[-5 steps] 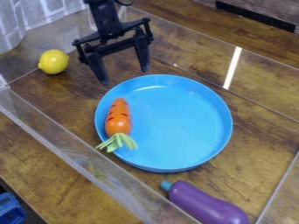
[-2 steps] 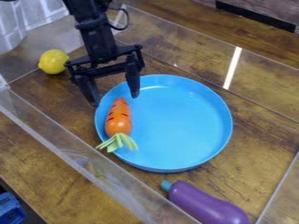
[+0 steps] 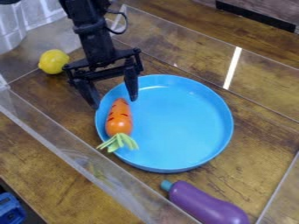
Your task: Move the carrot to the right side
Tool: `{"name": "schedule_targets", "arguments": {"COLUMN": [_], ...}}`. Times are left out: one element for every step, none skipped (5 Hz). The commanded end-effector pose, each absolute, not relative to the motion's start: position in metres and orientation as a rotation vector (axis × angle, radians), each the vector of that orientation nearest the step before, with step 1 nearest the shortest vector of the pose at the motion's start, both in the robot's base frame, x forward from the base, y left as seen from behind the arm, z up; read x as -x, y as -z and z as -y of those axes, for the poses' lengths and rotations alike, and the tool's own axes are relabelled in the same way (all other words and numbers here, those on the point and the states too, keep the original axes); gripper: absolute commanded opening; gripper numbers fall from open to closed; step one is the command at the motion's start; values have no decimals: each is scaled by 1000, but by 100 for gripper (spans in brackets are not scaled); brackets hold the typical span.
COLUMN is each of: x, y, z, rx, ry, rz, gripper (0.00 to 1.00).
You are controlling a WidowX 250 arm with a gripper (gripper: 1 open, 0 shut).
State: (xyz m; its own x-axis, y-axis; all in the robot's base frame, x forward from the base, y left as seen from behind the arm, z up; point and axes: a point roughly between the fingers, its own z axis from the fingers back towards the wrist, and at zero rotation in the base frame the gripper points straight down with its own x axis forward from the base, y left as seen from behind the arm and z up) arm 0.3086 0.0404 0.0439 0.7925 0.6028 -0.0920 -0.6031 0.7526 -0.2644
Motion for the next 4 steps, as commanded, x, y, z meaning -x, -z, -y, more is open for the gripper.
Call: {"name": "schedule_targets", "arguments": {"x": [-310, -316, -323, -326], "y": [-50, -45, -41, -36], "z": [-32, -30, -32, -33], "rx": [275, 263, 252, 240], "ry": [-630, -630, -640, -641], "rz": [46, 50, 54, 57], "gripper": [100, 100, 100, 100]}}
